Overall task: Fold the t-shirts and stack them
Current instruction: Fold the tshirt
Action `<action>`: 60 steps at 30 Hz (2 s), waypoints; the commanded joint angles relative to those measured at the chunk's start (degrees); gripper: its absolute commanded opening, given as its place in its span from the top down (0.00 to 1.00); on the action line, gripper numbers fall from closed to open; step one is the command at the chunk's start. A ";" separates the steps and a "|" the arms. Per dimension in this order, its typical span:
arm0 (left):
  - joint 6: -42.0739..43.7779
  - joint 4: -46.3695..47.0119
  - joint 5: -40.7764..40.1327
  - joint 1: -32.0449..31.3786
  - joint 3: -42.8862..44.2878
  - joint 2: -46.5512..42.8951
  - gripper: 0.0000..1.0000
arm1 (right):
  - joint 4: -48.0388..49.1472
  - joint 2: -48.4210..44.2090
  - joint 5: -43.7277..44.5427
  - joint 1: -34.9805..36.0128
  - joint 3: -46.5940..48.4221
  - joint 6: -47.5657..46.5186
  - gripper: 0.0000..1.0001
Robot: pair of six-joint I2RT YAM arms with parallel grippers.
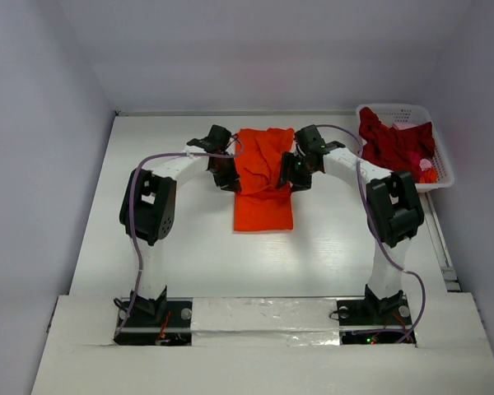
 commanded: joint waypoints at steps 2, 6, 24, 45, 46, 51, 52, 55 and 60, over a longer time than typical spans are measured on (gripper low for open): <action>0.67 0.10 -0.45 0.55 2.66 -0.81 0.81 | 1.50 0.82 -0.34 -0.33 2.83 -1.11 0.35; 0.58 0.36 -0.80 1.07 2.31 -1.51 0.66 | 2.47 -0.05 0.44 -0.33 1.78 -0.67 0.33; 1.72 -5.88 -5.56 2.22 8.64 -9.68 1.00 | -0.78 -11.65 6.08 -0.33 5.81 -1.73 1.00; 3.04 -1.05 1.40 -5.16 -2.26 -6.26 1.00 | -0.17 -9.46 0.00 4.24 -1.48 -1.99 1.00; 2.78 -0.87 1.39 -5.17 -2.43 -6.17 1.00 | -0.25 -9.11 0.09 5.11 -1.57 -1.99 1.00; 2.08 1.06 0.17 -5.69 -4.45 -5.03 1.00 | 1.15 -6.83 -0.96 5.74 -1.83 -1.38 1.00; 2.08 1.41 0.08 -5.69 -4.54 -4.77 1.00 | 1.24 -5.87 -1.22 5.74 -1.40 -1.38 1.00; 2.08 2.11 0.08 -5.69 -4.54 -3.45 1.00 | 0.80 -4.19 -1.93 5.74 0.01 -1.64 1.00; 1.81 2.64 -0.54 -5.69 -2.70 -0.64 1.00 | 0.45 -1.55 -1.40 5.74 2.21 -2.17 1.00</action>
